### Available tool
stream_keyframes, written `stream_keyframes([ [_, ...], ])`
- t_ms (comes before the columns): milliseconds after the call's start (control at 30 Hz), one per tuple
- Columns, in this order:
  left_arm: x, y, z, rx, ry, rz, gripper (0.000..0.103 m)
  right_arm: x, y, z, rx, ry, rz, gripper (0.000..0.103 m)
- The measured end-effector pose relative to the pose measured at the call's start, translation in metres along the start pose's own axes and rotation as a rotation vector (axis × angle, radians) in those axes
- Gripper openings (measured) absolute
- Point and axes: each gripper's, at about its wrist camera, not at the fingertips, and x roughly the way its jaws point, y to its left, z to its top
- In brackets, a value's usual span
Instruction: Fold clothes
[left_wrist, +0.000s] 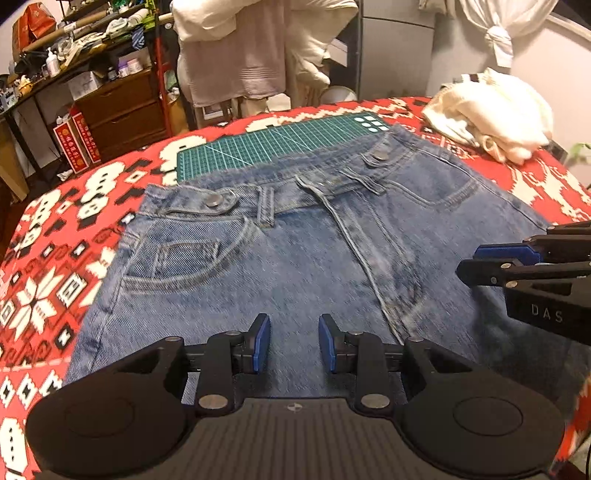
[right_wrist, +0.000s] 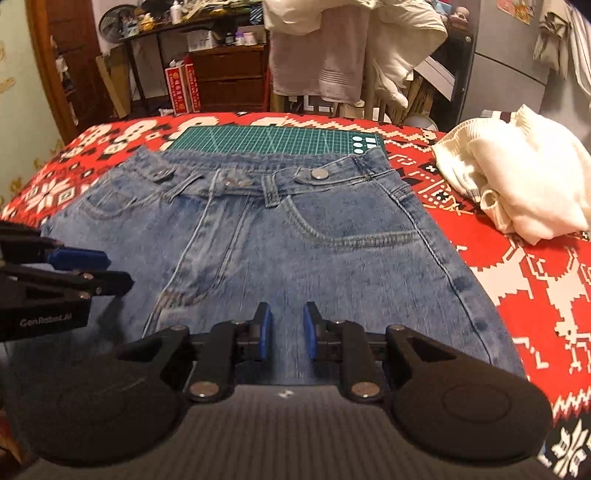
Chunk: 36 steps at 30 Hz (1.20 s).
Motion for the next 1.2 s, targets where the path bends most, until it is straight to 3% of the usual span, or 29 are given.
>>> stream_keyframes([
  [267,-0.026,-0.017,-0.034,0.043,0.005,0.011,0.029,-0.036,0.013,-0.041,-0.043,0.023,-0.018,0.022],
  [367,-0.036,-0.022,-0.046,0.046,0.011,0.011,0.029,-0.049,0.018,-0.054,-0.067,0.028,-0.02,0.027],
  [600,-0.055,-0.031,-0.068,0.067,0.022,0.019,0.029,-0.071,0.022,-0.076,-0.037,0.03,-0.001,0.026],
  [900,-0.055,-0.035,-0.048,0.034,-0.037,0.007,0.024,-0.06,0.034,-0.042,-0.041,-0.074,0.029,0.008],
  [1067,-0.041,-0.028,-0.036,-0.027,-0.013,-0.026,0.023,-0.03,0.037,-0.027,-0.033,-0.042,0.023,0.0],
  [1200,-0.032,-0.024,-0.033,-0.059,0.013,-0.047,0.022,-0.021,0.041,-0.03,-0.051,-0.035,0.013,0.0],
])
